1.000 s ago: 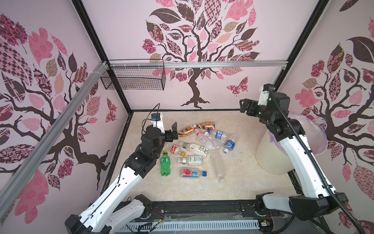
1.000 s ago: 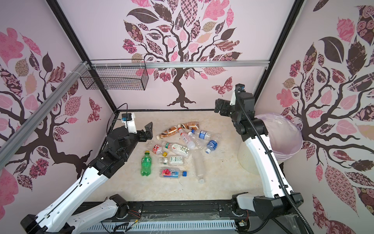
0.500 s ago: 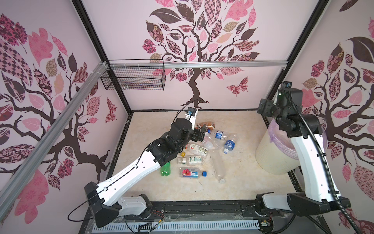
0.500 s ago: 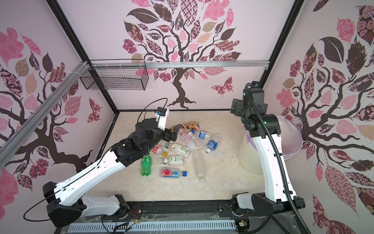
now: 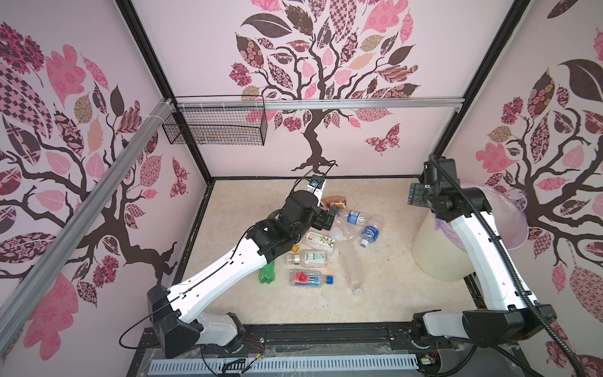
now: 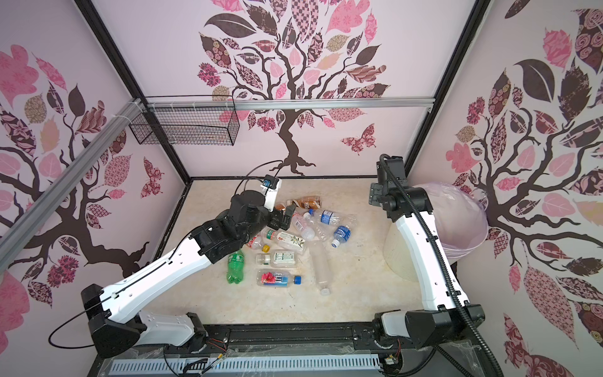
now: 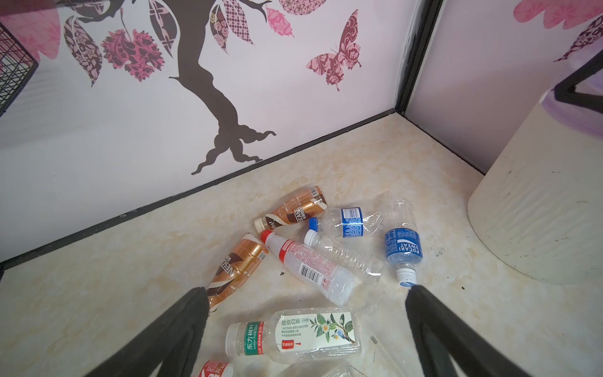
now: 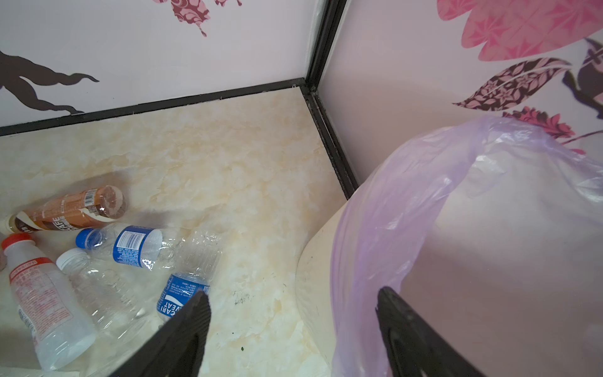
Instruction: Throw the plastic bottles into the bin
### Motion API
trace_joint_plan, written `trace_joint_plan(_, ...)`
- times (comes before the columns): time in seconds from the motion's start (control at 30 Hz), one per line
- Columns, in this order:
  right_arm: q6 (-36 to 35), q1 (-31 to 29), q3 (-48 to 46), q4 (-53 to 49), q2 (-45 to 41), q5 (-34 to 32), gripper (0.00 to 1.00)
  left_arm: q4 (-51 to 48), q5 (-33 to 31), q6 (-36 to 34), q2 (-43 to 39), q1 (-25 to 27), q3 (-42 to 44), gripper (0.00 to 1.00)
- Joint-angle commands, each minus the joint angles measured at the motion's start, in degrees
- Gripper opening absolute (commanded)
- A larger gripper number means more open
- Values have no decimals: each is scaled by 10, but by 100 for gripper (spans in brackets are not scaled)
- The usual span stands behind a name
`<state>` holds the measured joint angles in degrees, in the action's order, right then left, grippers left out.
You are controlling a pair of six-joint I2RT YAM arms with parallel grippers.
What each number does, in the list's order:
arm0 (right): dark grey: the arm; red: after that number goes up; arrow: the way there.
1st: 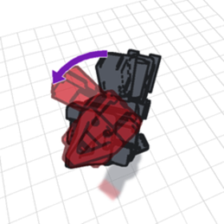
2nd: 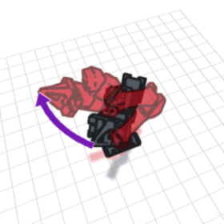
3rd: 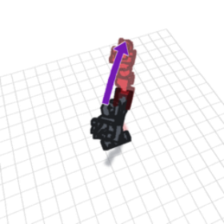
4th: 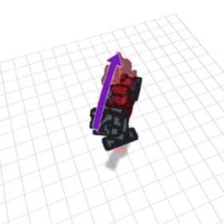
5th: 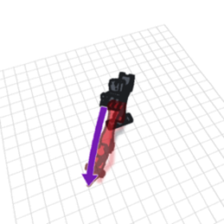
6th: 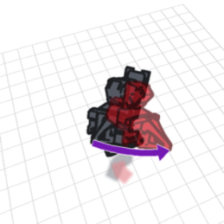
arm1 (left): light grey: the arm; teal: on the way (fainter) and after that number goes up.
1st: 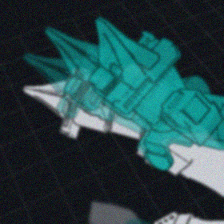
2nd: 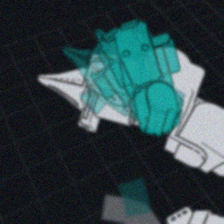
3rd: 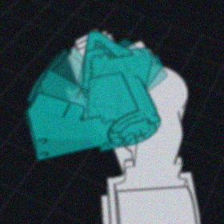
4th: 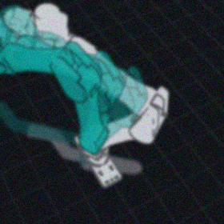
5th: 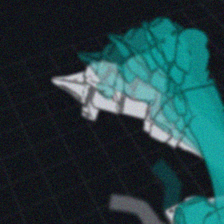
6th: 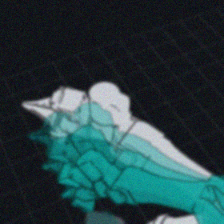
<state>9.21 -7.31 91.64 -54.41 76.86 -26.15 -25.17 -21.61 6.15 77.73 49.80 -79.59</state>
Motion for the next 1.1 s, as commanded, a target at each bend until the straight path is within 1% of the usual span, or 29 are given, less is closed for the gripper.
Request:
trace_joint_plan(0.0,-1,11,-9,17,-6,-9,83,13,16,-11,5,1,-25,98)
trace_joint_plan(0.23,-20,39,-39,36,-19,-4,82,20,24,-18,25,1,-28,98)
trace_joint_plan(0.37,-22,51,-63,47,-24,2,78,21,32,-15,39,0,-35,98)
trace_joint_plan(0.47,-23,53,-76,56,-24,9,73,21,38,-15,45,0,-36,98)
trace_joint_plan(0.63,-21,54,-76,60,-11,26,59,19,40,-17,48,0,-32,99)
trace_joint_plan(0.8,-25,55,-61,57,0,35,42,24,40,-17,49,1,-28,98)
trace_joint_plan(0.93,-23,55,-51,58,11,53,34,6,40,-10,55,-6,-39,98)
trace_joint_plan(1.07,-26,54,-41,57,25,58,22,-3,47,6,51,-20,-35,98)
